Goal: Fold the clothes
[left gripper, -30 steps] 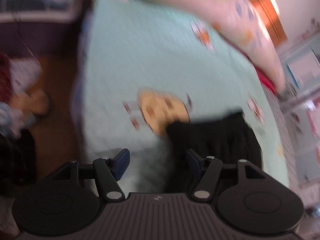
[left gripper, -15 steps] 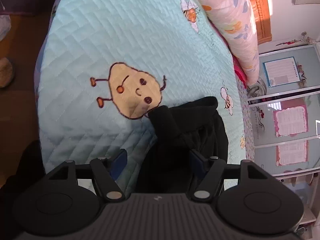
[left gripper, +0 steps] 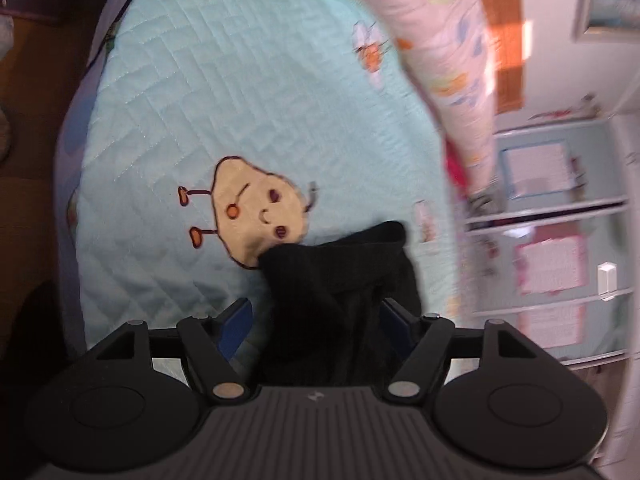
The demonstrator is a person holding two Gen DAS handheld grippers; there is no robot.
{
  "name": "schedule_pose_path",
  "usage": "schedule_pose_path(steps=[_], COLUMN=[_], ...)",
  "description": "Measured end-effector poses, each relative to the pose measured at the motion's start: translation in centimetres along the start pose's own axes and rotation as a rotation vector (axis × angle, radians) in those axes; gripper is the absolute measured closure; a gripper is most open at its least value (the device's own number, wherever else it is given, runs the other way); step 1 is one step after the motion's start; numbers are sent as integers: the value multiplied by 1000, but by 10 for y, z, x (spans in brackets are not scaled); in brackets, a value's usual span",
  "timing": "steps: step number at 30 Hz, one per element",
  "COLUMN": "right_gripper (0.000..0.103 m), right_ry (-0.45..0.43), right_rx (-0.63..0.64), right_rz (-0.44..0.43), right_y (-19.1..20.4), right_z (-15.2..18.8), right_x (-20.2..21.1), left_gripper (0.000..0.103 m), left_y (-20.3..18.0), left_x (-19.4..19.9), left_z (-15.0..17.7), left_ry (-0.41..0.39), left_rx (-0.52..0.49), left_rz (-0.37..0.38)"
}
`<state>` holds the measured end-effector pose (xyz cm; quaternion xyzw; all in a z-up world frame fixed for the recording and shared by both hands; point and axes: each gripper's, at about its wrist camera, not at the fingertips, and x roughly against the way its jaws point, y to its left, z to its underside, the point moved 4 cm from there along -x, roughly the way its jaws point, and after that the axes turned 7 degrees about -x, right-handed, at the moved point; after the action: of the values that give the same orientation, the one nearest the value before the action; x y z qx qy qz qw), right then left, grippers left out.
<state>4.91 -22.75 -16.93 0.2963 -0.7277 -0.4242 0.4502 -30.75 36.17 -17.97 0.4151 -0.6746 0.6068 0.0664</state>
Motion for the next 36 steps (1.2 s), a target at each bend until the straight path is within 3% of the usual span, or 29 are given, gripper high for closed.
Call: schedule_pose_path(steps=[2, 4, 5, 6, 9, 12, 16, 17, 18, 19, 21, 24, 27, 30, 34, 36], right_gripper=[50, 50, 50, 50, 50, 50, 50, 50, 50, 50, 50, 49, 49, 48, 47, 42], right_ry=[2, -3, -7, -10, -12, -12, 0, 7, 13, 15, 17, 21, 64, 148, 313, 393], right_rx=[8, 8, 6, 2, -2, 0, -4, -4, -1, 9, 31, 69, 93, 151, 356, 492], right_rz=[4, 9, 12, 14, 22, 17, 6, 3, 0, -4, -15, -45, -62, -94, -228, -289], right_y=[1, 1, 1, 0, -1, -1, -2, -2, -1, 2, 9, 21, 30, 51, 133, 183], right_z=[1, 1, 1, 1, 0, -2, -2, -1, -1, 0, 0, 0, 5, 13, 30, 47], right_x=[-1, 0, 1, 1, 1, 1, -4, -6, -8, -8, -10, -14, -30, -58, -121, -161], left_gripper=[31, 39, 72, 94, 95, 96, 89, 77, 67, 66, 57, 45, 44, 43, 43, 43], left_y=[-9, -14, -15, -17, -19, -18, -19, -19, -22, -25, -36, -65, -97, -110, -100, -90], left_x=[-15, -20, -17, -14, 7, 32, 23, 23, 27, 32, 53, 75, 67, 50, 24, 17], left_z=[1, 5, 7, 9, 11, 10, 13, 14, 15, 16, 19, 22, 27, 39, 54, 58], left_ry=[35, 8, -26, -61, -186, -276, -216, -210, -238, -270, -430, -567, -523, -489, -433, -422], left_rx=[-39, -61, -84, -108, -148, -172, -239, -227, -239, -253, -288, -388, -510, -555, -579, -585], left_rz=[-5, -6, -36, -70, -143, -175, -192, -211, -247, -285, -382, -358, -279, -227, -232, -249])
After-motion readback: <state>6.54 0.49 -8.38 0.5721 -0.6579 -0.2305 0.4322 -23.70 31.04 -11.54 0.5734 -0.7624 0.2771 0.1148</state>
